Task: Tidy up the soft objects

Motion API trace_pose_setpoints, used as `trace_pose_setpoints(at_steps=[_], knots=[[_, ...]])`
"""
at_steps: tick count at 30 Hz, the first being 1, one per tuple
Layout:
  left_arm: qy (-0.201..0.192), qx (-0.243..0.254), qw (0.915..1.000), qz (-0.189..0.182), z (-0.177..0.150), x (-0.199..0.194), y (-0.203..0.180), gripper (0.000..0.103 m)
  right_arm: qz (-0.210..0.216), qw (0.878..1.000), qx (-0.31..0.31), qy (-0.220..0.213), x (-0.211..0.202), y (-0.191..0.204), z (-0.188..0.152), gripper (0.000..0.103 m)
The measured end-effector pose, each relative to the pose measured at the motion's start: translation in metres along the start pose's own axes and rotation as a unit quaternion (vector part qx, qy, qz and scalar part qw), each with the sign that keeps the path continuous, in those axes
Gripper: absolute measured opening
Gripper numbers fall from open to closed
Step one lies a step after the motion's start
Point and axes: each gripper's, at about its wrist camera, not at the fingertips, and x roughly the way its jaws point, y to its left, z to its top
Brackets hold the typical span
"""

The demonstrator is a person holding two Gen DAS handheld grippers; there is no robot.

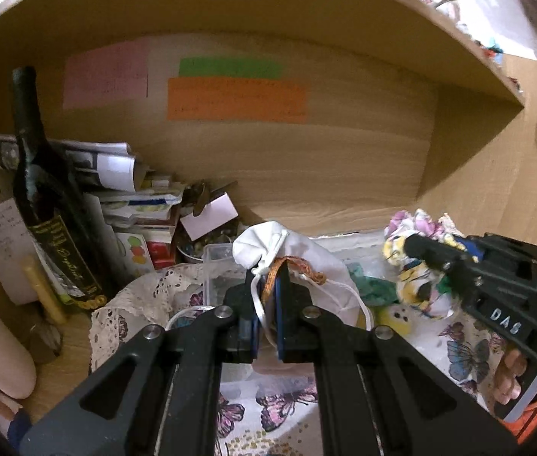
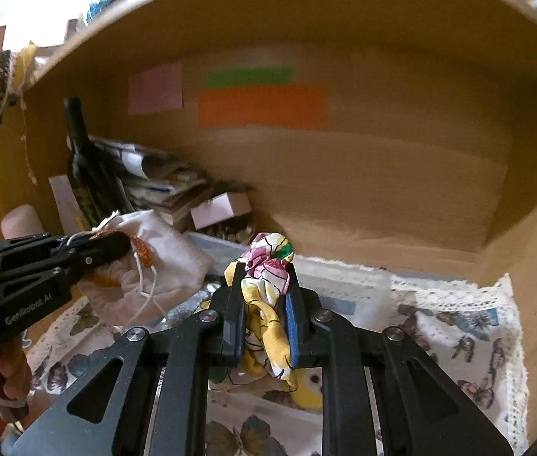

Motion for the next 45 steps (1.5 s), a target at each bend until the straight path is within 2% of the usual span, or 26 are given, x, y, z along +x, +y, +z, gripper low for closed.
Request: trace_pose_setpoints(at_steps=[10,17,20,24,28,30,33,38,45], knots=[[0.06,0.002,0.9982,0.005,-0.017,0.055,0.004,0.006,0.0,0.997,-0.007,0.08,0.057,0.003,-0.017,0.015],[0.091,-0.01,0.9957,-0.008,-0.025,0.068,0.009,0.006,0.005,0.993,-0.013,0.116,0.074,0.006,-0.025,0.019],[0.098,-0.013,0.9949,-0.018,-0.025,0.068,0.01,0.011,-0.003,0.992,-0.017,0.122,0.076,0.007,-0.027,0.022],[0.1,-0.024,0.9945,-0.023,-0.024,0.064,0.015,0.027,-0.015,0.994,-0.019,0.104,0.064,0.007,-0.023,0.035],[0.096,-0.031,0.9945,-0.03,-0.022,0.055,0.017,0.034,-0.026,0.997,-0.025,0.074,0.044,0.007,-0.017,0.045],[0.085,-0.026,0.9955,-0.032,-0.021,0.044,0.015,0.044,-0.028,0.997,-0.022,0.062,0.035,0.005,-0.014,0.05],[0.059,-0.014,0.9979,-0.024,-0.02,0.027,0.012,0.053,-0.031,0.999,-0.019,0.039,0.018,0.005,-0.011,0.056],[0.02,0.003,0.9995,-0.023,-0.016,-0.006,0.005,0.058,-0.034,0.999,-0.017,0.002,-0.015,0.004,-0.005,0.058],[-0.035,0.012,0.999,-0.025,-0.013,-0.05,-0.004,0.069,-0.018,0.998,-0.006,-0.052,-0.063,0.003,-0.004,0.073]])
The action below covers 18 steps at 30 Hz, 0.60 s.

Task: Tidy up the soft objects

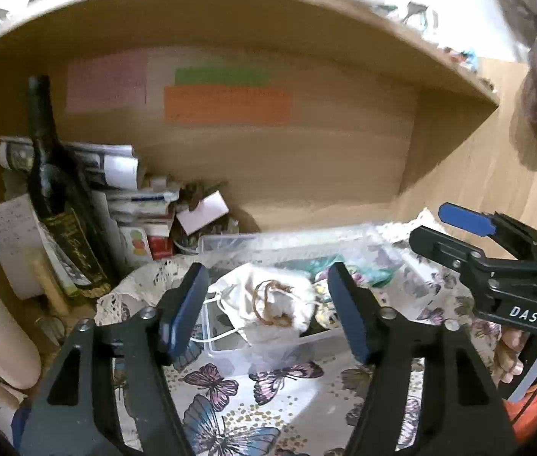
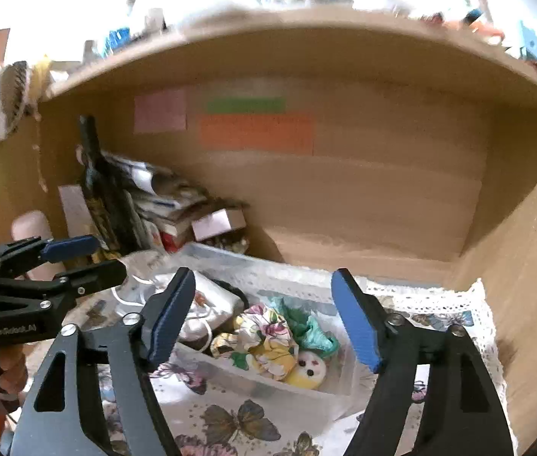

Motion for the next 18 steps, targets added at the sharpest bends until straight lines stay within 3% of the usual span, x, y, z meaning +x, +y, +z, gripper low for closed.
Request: trace_pose_setpoints(at_steps=[2,6,10,18], knots=[[-0.014,-0.002,0.9999,-0.002,0.0,-0.011,-0.002,0.074,0.003,1.0,0.002,-0.013,-0.013,0.0,-0.001,0.076],[-0.046,0.0,0.999,0.003,-0.001,-0.03,-0.009,0.094,0.007,0.999,0.008,-0.037,-0.034,0.0,-0.005,0.085],[-0.075,0.018,0.9969,0.016,-0.006,-0.049,-0.02,0.1,0.006,0.998,0.007,-0.054,-0.046,0.001,-0.01,0.096],[-0.093,0.036,0.995,0.008,-0.014,-0.069,-0.037,0.103,0.003,0.997,0.019,-0.069,-0.061,-0.001,-0.019,0.101]])
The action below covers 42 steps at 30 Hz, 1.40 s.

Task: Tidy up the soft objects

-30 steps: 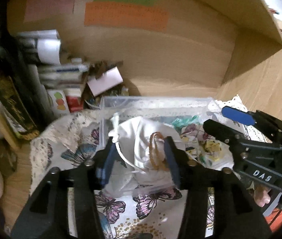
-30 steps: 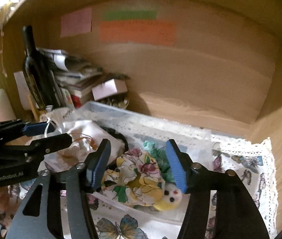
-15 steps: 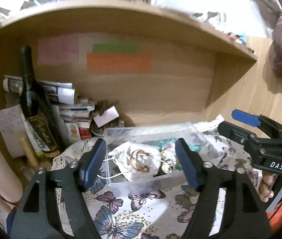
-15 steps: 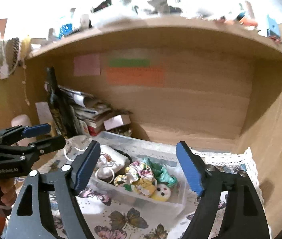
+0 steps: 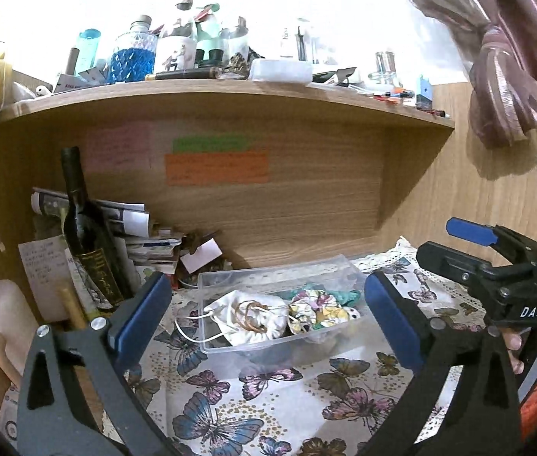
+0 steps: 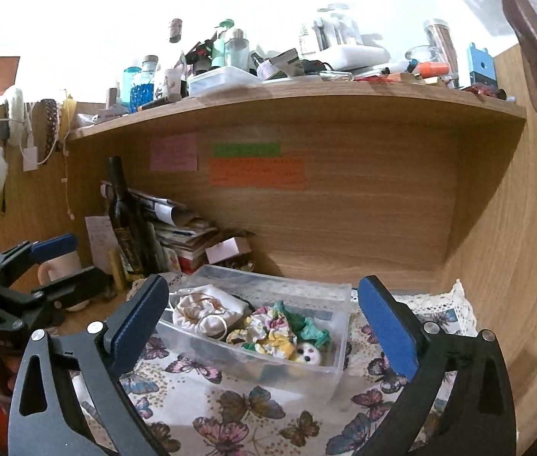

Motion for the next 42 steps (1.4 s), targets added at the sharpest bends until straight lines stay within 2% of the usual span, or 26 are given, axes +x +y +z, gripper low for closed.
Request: trace_pose_setpoints(at_steps=[42], knots=[[-0.007,-0.017,0.9998,0.005,-0.003,-0.007,0.001,0.103,0.008,1.0,0.001,-0.008,-0.015,0.01,-0.008,0.102]])
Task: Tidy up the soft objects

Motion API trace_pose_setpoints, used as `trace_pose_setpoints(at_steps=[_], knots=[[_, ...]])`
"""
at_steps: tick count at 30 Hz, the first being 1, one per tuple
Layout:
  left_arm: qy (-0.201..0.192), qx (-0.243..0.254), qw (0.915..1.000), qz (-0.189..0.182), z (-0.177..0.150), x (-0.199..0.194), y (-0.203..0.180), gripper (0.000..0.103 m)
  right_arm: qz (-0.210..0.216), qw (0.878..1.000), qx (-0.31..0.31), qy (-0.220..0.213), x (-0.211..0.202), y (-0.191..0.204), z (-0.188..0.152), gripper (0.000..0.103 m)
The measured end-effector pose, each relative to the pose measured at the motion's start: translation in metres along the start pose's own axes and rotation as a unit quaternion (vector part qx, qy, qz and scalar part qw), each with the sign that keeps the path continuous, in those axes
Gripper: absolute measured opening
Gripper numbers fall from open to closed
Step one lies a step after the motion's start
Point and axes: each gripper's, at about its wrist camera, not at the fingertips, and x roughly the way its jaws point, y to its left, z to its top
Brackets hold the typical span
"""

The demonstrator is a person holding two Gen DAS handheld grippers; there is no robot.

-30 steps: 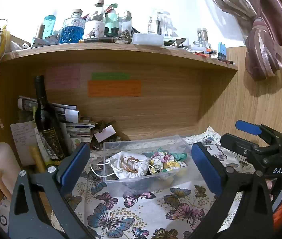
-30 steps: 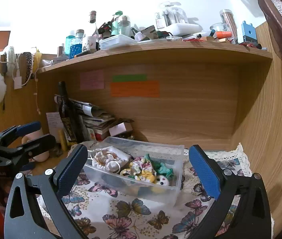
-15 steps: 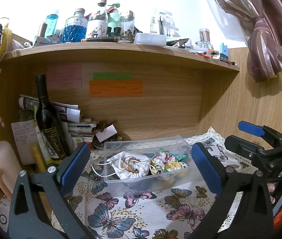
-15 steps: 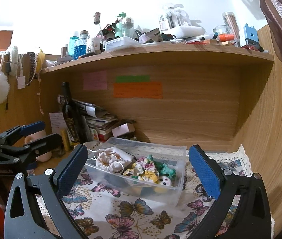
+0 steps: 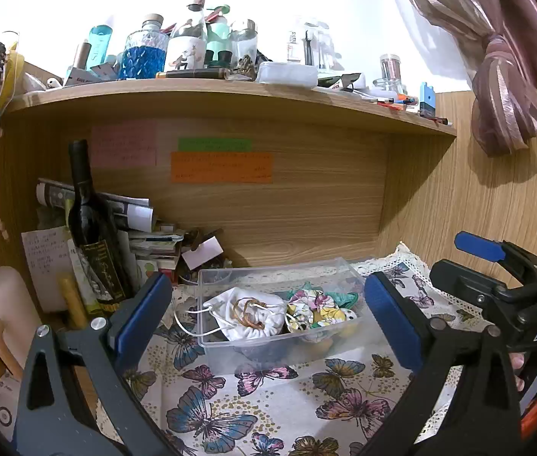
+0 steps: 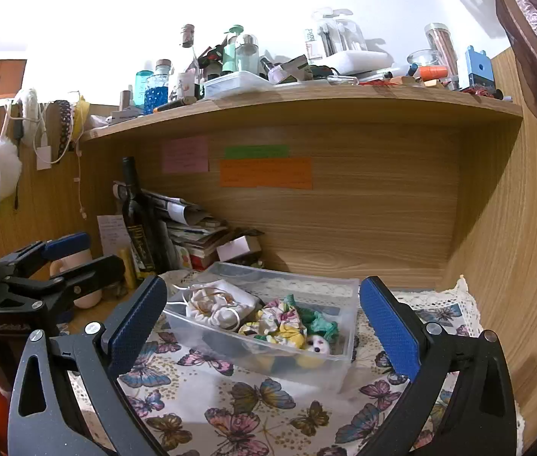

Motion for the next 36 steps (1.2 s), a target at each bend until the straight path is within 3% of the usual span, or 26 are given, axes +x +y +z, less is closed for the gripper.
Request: trace_pose_setpoints(at_steps=[36], knots=[[0.03,-0.027,0.9991,-0.012,-0.007,0.009,0.005,0.103,0.001,1.0,0.006,0.02,0.011,0.002,-0.007,0.102]])
